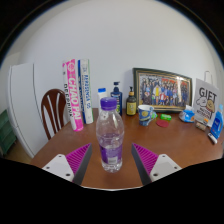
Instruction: Pour water
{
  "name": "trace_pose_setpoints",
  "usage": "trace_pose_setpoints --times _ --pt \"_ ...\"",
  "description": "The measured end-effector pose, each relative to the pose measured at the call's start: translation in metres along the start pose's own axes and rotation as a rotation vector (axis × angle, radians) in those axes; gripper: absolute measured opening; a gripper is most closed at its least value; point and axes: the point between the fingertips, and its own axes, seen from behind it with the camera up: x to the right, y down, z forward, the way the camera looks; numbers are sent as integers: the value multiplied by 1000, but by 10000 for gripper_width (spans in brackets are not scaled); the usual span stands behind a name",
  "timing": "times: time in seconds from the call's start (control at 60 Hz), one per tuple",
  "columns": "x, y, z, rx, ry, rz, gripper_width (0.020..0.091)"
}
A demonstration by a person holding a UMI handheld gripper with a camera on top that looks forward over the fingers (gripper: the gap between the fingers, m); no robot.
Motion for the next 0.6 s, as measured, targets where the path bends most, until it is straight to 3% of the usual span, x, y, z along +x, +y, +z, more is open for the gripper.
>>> trace_pose_setpoints --times 0.183,0.25,0.283,0.383,0.483,0.6 --pt "-5 9 45 32 53 -12 698" --pt "-3 12 54 50 75 -23 591" --pt "4 9 56 73 108 -41 502" --pt "3 8 56 102 112 -35 476" --pt "2 7 55 111 110 -44 390" --pt "2 6 56 95 109 -37 337"
